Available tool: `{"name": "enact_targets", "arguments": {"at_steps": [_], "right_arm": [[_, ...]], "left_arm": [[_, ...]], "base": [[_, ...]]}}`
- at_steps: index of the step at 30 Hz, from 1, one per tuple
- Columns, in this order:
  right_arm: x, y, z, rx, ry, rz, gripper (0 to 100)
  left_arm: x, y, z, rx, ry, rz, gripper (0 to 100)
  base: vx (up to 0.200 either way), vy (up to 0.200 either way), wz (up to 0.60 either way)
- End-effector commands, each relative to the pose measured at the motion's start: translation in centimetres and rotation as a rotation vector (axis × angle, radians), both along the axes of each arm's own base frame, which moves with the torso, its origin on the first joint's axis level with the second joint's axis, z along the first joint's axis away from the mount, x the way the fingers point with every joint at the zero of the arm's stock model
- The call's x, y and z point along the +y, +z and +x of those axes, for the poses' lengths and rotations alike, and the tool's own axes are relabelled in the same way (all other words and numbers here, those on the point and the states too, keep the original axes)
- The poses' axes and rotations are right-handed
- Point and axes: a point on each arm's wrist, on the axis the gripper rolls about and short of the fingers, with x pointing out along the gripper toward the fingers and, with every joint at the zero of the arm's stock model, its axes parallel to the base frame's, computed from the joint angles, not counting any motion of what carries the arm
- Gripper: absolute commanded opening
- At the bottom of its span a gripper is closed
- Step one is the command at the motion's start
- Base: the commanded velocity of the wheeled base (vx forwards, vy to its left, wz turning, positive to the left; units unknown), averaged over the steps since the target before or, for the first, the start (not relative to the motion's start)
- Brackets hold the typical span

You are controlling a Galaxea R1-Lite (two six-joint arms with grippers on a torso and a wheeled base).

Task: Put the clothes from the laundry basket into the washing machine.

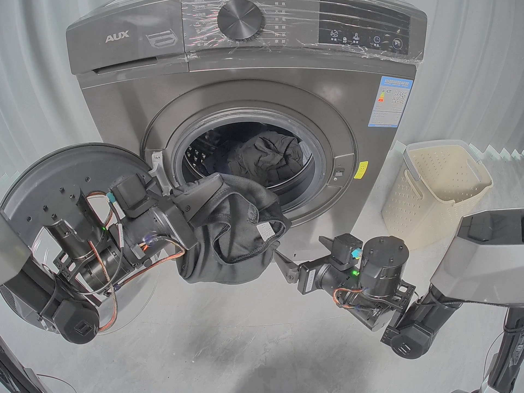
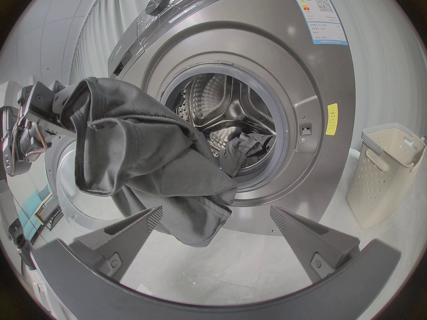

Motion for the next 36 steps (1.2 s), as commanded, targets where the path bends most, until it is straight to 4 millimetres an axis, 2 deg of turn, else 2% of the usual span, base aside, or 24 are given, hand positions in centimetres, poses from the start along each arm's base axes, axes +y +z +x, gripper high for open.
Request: {"name": "enact_targets", "arguments": {"at_steps": [1,13,18,25,36], "right_arm": [[0.4,-0.8,0.6,0.007,-0.003,-0.008,100],[1.2,-0.9,2.9,-0.036,-0.027,0.017,100],[1.8,0.1,3.9,-0.08,-0.033,0.055,100],[1.9,0.4,3.9,-0.086,-0.033,0.063,100],[2.9,0.5,2.8,-0.092,0.021,0.068,100]], "left_arm": [[0.1,0.2,-0.1,-0.006,0.0,-0.004,0],[-0.1,0.3,-0.3,-0.009,-0.008,-0.007,0],[0.0,0.4,-0.4,-0.01,-0.009,-0.009,0],[-0.1,0.3,-0.4,-0.003,-0.012,-0.011,0],[0.0,0.1,-0.1,0.005,-0.007,-0.007,0]], "base": [[0.0,0.0,0.0],[0.0,0.0,0.0],[0.0,0.0,0.0],[0.0,0.0,0.0],[0.0,0.0,0.0]]}}
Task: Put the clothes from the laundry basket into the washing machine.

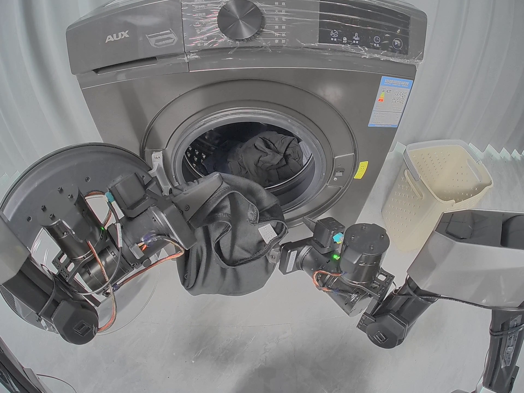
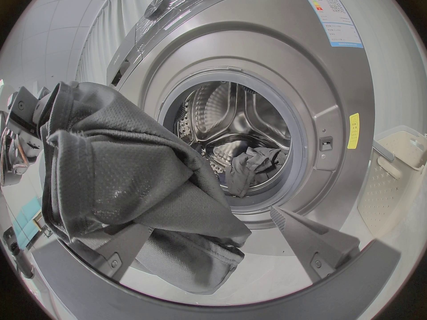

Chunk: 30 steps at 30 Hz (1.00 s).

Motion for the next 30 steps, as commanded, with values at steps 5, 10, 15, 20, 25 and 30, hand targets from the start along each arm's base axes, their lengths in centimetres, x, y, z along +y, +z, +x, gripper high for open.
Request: {"name": "enact_targets", "arguments": {"at_steps": [5,10,15,20,25,30], "right_arm": [[1.3,-0.5,-0.6,-0.017,0.064,0.01,0],[1.3,-0.4,-0.6,-0.021,0.063,0.015,0],[1.0,-0.1,-0.8,-0.02,0.055,0.017,0],[-0.5,1.3,-2.4,-0.013,0.052,0.008,0],[-2.3,2.1,-4.2,0.007,0.052,-0.01,0],[-3.3,3.9,-5.0,-0.017,0.047,0.01,0]], "left_arm": [[0.0,-0.1,0.0,0.003,-0.001,0.001,0],[0.0,0.0,0.0,0.002,0.0,-0.001,0],[0.0,-0.1,0.1,0.011,-0.001,-0.007,0],[0.2,-0.3,0.3,0.032,0.004,-0.016,0],[0.7,-1.0,1.1,0.054,0.029,-0.008,0],[1.0,-1.5,1.6,0.072,0.042,-0.001,100]], "base": [[0.0,0.0,0.0],[0.0,0.0,0.0],[0.0,0.0,0.0],[0.0,0.0,0.0],[0.0,0.0,0.0],[0.0,0.0,0.0]]}}
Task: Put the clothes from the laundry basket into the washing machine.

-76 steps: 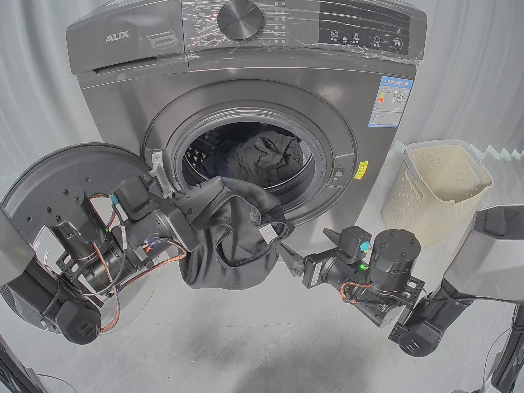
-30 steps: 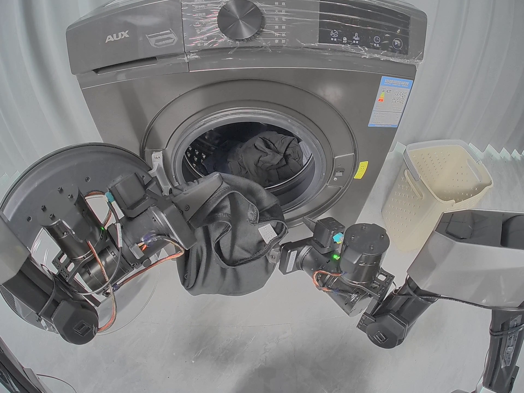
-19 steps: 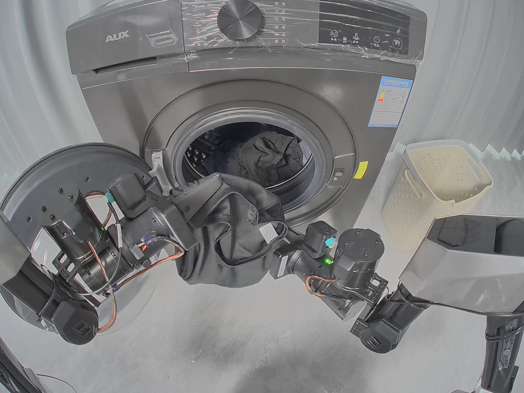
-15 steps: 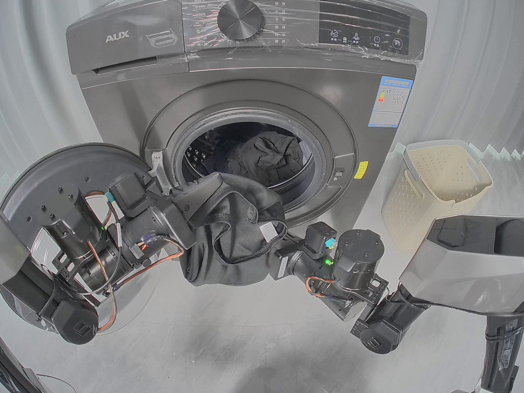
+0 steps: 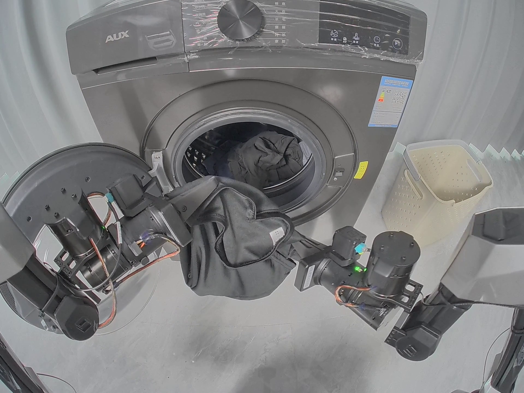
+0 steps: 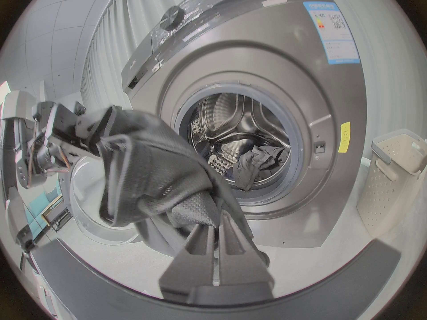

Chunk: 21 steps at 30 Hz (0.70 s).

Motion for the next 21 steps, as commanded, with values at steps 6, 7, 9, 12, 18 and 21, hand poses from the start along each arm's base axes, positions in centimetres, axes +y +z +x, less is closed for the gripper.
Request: {"name": "enact_targets", "arguments": {"at_steps": [6,7,9,12,18,21], "right_arm": [[-1.5,3.1,-1.4,-0.051,-0.003,0.05,0],[-1.5,3.1,-1.3,-0.051,-0.005,0.05,0],[-1.5,3.6,-1.4,-0.062,-0.003,0.06,0],[-1.4,4.0,-1.3,-0.074,-0.003,0.072,0],[-1.4,4.6,-1.3,-0.092,-0.003,0.089,0],[-1.5,4.9,-1.4,-0.099,0.0,0.094,0]], "left_arm": [[0.4,-2.1,1.6,0.066,0.037,0.026,100],[0.4,-2.1,1.6,0.066,0.038,0.026,100],[0.4,-2.6,1.8,0.08,0.041,0.032,100],[0.4,-2.8,1.8,0.087,0.042,0.037,100],[0.4,-3.1,1.8,0.098,0.042,0.042,100],[0.4,-3.4,1.8,0.107,0.039,0.048,100]], "base": [[0.0,0.0,0.0],[0.0,0.0,0.0],[0.0,0.0,0.0],[0.0,0.0,0.0],[0.0,0.0,0.0],[0.0,0.0,0.0]]}}
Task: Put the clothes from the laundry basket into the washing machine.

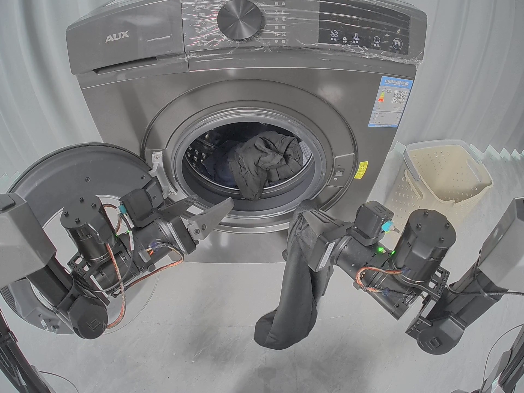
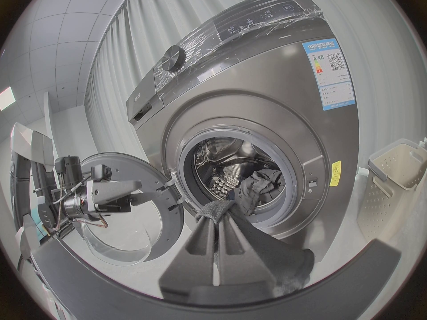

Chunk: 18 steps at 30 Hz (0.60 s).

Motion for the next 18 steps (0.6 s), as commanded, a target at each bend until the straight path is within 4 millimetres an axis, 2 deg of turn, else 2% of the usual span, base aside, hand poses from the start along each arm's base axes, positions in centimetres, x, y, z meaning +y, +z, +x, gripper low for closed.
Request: {"name": "enact_targets", "arguments": {"at_steps": [1,9,18], "right_arm": [[-0.1,0.7,-0.2,-0.018,0.004,0.016,0],[-0.4,1.7,-0.6,-0.039,0.009,0.036,0],[1.2,3.3,-0.8,-0.087,0.037,0.096,0]], "left_arm": [[-0.1,-0.4,0.0,0.014,-0.002,0.008,100],[-0.2,-0.9,-0.4,0.032,-0.013,0.021,100],[-1.9,-2.6,-2.6,0.084,-0.101,0.085,100]], "base": [[0.0,0.0,0.0],[0.0,0.0,0.0],[0.0,0.0,0.0]]}}
